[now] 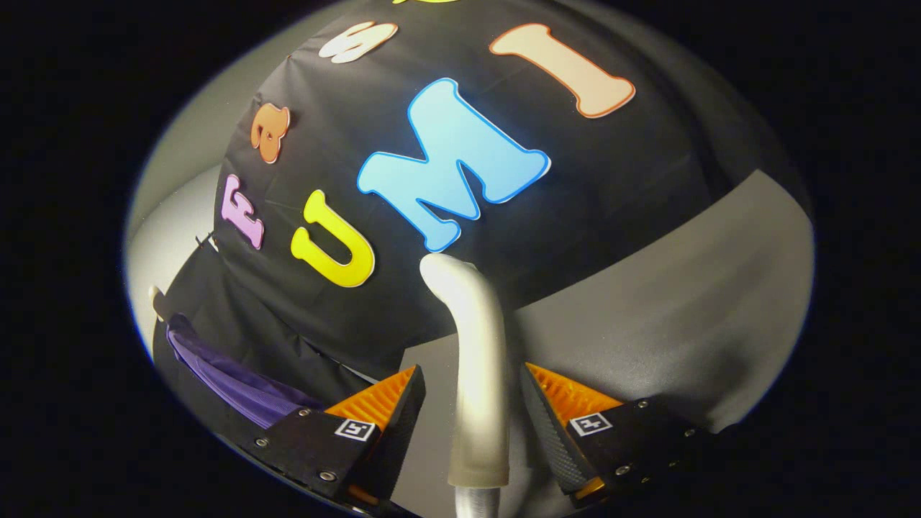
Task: Iron the clothes twice with a garment steamer, once on the left side and once on the right side.
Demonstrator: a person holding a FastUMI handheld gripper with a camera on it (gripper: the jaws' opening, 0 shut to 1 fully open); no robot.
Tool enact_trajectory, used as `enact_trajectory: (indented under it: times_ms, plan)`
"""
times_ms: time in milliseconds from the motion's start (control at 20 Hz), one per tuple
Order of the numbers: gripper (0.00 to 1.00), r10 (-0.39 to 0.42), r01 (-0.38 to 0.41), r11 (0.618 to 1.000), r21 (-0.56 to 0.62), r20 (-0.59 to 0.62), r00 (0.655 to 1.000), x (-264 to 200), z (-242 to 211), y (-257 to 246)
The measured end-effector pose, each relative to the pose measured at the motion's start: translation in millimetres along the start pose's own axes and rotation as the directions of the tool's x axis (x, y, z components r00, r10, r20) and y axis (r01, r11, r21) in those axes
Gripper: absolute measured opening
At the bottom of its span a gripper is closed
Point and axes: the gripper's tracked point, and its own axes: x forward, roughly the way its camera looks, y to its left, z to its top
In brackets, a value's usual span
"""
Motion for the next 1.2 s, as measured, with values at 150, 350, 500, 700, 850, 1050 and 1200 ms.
enact_trajectory:
  times_ms: [150, 350, 500, 700, 850, 1050, 1200]
  plan:
    - [0.79, 0.044, -0.04, 0.996, 0.077, -0.045, 0.998, 3.5, -10.8, -2.5]
    - [0.69, 0.098, -0.088, 0.987, 0.131, -0.071, 0.993, 10.3, -21.1, 1.8]
    - [0.54, 0.108, -0.093, 0.978, 0.186, -0.073, 0.991, 11.5, -21.0, 0.2]
    - [0.36, 0.107, -0.097, 0.979, 0.178, -0.045, 0.993, -4.9, -25.3, 0.2]
    - [0.35, 0.083, -0.079, 0.99, 0.119, -0.028, 0.996, -12.8, -31.3, 10.6]
    - [0.35, 0.038, -0.038, 0.999, 0.003, 0.026, 0.999, -31.0, -45.8, 26.1]
    - [0.35, 0.053, -0.051, 0.998, -0.034, 0.055, 0.997, -50.6, -60.5, 46.6]
